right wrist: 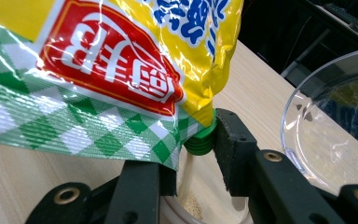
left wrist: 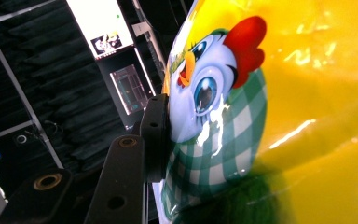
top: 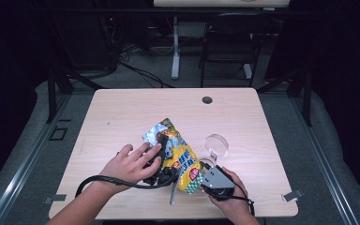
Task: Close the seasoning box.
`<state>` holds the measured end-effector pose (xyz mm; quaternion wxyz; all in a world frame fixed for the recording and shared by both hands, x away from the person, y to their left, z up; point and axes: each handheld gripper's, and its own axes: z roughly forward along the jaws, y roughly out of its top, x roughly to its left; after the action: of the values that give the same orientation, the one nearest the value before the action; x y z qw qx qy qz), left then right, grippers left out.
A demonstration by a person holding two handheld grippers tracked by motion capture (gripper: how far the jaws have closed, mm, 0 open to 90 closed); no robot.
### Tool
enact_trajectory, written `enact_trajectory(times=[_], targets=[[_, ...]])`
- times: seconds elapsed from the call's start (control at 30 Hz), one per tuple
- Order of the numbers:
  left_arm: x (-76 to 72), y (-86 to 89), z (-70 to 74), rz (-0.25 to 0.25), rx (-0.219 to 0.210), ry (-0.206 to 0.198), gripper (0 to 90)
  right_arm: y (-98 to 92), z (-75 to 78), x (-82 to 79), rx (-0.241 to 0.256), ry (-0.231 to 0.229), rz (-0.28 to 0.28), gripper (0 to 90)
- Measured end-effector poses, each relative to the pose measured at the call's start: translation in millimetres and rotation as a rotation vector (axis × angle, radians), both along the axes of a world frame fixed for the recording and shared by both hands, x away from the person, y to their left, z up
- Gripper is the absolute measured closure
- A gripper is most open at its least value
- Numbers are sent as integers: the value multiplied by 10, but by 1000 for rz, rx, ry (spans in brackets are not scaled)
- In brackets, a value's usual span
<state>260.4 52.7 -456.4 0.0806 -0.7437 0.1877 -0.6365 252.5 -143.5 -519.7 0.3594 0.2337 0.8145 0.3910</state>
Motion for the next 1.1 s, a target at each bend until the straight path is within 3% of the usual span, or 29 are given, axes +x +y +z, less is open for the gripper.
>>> enact_trajectory(times=[0.63,1.1], targets=[[-16,-16,18,-5,19,-12,661,2,-1,-5,3,-1,1,709],[-22,-23,17,-7,11,-10,672,-3,-5,-4,4,-3,-1,709]])
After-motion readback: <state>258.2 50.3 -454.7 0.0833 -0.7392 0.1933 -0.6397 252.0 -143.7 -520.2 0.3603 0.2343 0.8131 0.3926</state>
